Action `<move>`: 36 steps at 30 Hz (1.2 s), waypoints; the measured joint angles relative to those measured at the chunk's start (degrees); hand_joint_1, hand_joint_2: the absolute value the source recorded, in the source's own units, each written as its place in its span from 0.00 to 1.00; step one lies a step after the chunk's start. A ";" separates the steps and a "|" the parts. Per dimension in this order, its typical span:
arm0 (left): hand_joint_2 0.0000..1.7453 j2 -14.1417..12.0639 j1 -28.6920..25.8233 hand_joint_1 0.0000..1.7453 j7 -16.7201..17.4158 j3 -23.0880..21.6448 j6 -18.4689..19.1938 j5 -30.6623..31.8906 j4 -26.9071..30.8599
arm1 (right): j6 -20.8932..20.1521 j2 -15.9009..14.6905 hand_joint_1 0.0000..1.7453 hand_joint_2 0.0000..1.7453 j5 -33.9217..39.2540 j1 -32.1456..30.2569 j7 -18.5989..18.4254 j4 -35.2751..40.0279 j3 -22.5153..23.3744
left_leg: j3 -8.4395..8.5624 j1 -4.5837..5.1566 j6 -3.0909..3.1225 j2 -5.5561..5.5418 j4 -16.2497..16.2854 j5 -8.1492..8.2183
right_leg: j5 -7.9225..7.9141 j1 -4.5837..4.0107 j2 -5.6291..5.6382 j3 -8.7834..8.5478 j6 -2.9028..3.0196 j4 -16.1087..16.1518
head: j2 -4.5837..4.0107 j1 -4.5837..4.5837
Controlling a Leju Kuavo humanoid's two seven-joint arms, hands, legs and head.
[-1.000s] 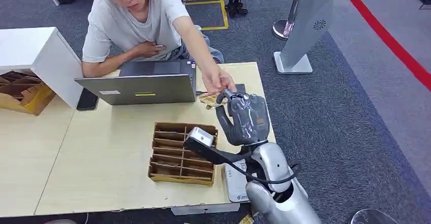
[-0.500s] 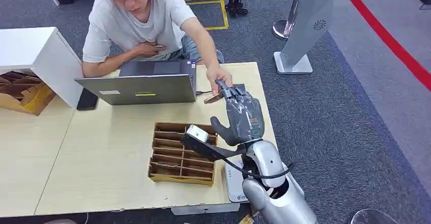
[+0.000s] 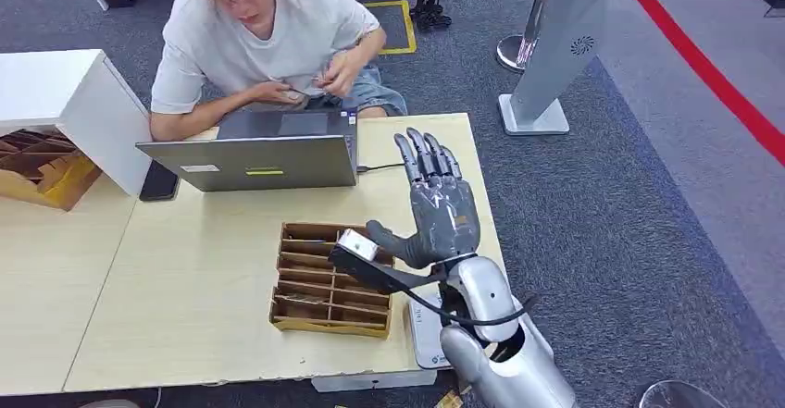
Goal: Pass the card to the sensor for recognition and then transmit it.
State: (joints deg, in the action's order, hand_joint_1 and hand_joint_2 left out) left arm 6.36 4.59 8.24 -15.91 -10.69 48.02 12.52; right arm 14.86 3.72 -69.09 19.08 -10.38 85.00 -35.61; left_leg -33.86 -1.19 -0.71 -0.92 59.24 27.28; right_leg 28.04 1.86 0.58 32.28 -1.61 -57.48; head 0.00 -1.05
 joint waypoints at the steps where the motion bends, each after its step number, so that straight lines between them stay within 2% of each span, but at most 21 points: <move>1: 0.00 0.00 0.00 0.00 0.02 0.00 0.00 0.00 0.00 | 0.02 0.00 0.00 0.00 -0.02 0.00 0.00 0.02 -0.02 | 0.00 0.00 0.00 0.00 0.00 0.00 | 0.00 0.00 0.00 0.00 0.00 0.00 | 0.00 0.00; 17: 0.00 0.00 -0.06 0.00 0.02 0.59 -0.20 0.17 0.00 | 2.23 0.00 0.00 0.00 0.88 -0.78 2.14 3.02 -0.24 | 0.00 0.00 0.00 0.00 0.00 0.00 | 0.00 0.00 0.00 0.00 0.00 0.00 | 0.00 0.00; 27: 0.00 -0.02 -0.35 0.00 0.02 1.90 -0.46 -0.24 0.00 | 4.22 -0.37 0.00 0.00 8.05 -4.24 7.00 9.14 -0.24 | 0.00 0.00 0.00 0.00 0.00 0.00 | 0.00 0.00 0.00 0.01 0.00 0.00 | 0.00 0.00; 32: 0.00 -0.07 -0.55 0.00 -0.33 2.86 -0.52 -0.72 0.00 | 4.72 -1.59 0.00 0.00 18.95 -8.08 12.38 14.75 0.00 | 0.00 0.00 0.00 0.00 0.00 0.02 | 0.01 0.00 0.00 0.01 0.00 0.00 | 0.00 0.00; 36: 0.00 -0.07 -0.56 0.00 -0.37 2.86 -0.52 -0.72 0.00 | 4.66 -1.64 0.00 0.00 19.49 -8.26 12.86 14.94 0.02 | 0.00 0.00 0.00 0.00 0.00 0.02 | 0.01 0.00 -0.01 0.01 0.00 0.00 | 0.00 0.00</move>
State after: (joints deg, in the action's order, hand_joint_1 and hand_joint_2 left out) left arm 6.29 4.03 7.87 -13.05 -11.21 47.30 12.52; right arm 19.52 2.08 -49.60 10.82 2.48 99.94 -35.58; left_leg -33.86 -1.19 -0.72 -0.92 59.24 27.30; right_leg 28.05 1.86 0.58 32.29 -1.61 -57.48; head 0.00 -1.05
